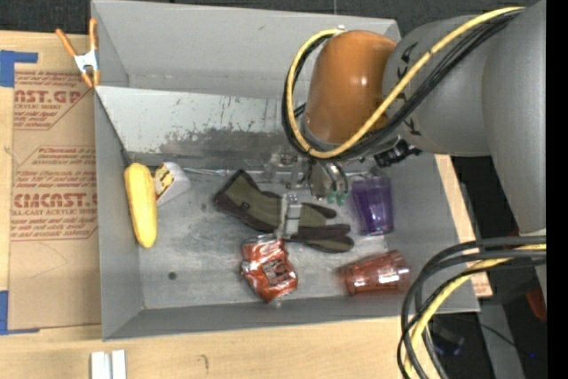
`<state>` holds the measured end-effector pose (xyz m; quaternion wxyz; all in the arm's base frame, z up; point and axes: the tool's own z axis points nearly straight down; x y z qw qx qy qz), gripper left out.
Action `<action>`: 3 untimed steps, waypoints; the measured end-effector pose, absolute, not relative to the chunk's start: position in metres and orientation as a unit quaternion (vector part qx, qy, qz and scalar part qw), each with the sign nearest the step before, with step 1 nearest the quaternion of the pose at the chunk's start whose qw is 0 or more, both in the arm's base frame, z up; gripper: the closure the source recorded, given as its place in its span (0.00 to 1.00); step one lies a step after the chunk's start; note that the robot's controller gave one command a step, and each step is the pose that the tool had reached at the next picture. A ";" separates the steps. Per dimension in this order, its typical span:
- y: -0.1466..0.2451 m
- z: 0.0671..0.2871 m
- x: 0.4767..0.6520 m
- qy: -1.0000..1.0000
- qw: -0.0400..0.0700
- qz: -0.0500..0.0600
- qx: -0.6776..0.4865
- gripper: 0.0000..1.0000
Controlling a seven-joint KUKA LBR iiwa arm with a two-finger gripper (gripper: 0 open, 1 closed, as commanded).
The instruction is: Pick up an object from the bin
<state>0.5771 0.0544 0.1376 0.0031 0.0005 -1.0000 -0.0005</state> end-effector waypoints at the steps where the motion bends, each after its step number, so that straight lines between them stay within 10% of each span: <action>1: 0.054 0.142 0.579 -1.000 -0.001 -0.001 0.000 0.00; 2: 0.052 0.106 0.583 -0.999 -0.003 -0.001 -0.041 0.00; 3: 0.056 0.071 0.578 -0.997 -0.002 -0.001 -0.073 1.00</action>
Offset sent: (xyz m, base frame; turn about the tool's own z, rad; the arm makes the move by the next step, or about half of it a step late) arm 0.0071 -0.0042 -0.0676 0.1541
